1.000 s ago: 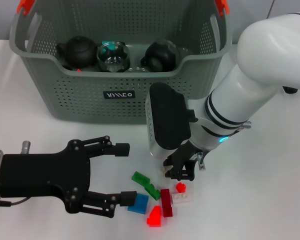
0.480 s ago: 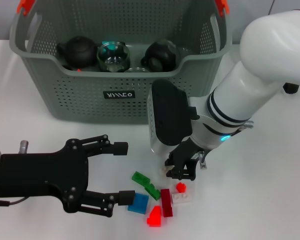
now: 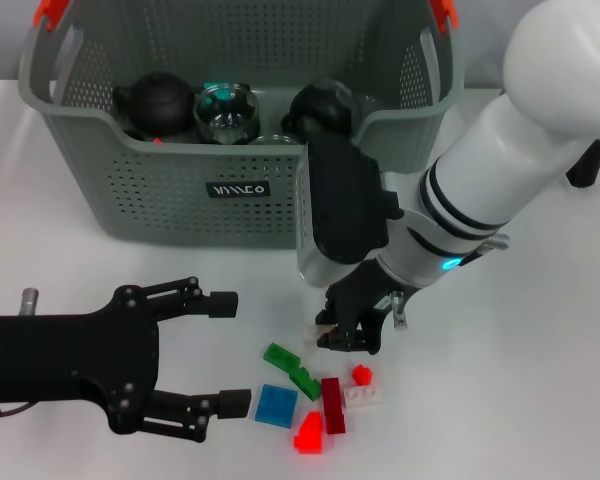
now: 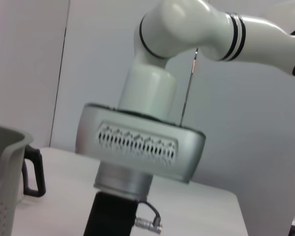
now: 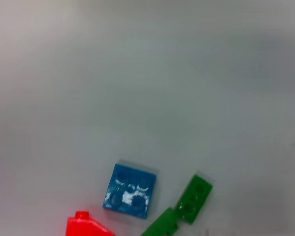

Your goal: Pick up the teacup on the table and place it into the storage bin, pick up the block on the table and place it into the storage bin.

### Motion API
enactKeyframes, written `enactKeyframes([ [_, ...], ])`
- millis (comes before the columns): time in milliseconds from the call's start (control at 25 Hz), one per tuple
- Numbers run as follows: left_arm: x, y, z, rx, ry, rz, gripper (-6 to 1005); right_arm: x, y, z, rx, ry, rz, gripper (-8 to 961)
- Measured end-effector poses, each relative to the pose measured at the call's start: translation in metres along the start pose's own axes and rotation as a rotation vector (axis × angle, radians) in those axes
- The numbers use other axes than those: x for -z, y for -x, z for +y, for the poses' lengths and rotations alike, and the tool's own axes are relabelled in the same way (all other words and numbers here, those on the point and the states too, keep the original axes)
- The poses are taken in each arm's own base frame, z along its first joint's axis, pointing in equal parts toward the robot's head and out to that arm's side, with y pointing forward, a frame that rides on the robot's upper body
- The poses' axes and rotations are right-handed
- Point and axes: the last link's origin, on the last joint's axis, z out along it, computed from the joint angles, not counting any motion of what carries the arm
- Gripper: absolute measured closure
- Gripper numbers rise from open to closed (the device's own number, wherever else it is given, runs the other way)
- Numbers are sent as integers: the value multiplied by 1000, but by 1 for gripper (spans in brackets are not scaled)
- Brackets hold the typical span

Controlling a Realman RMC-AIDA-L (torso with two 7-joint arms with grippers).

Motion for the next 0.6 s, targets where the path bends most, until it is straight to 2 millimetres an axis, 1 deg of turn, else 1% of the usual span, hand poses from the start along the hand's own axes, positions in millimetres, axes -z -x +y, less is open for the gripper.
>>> enactKeyframes([
  [200, 6, 4, -1, 13, -20, -33, 49, 11, 4, -4, -17, -9, -38, 746],
  [400, 12, 5, 1, 19, -26, -34, 49, 30, 11, -8, -22, -9, -85, 746],
  [520, 13, 5, 1, 20, -26, -34, 49, 47, 16, -13, -25, -17, -130, 746],
  [600, 13, 5, 2, 19, -25, -35, 50, 63, 20, -20, -28, -28, -176, 746],
])
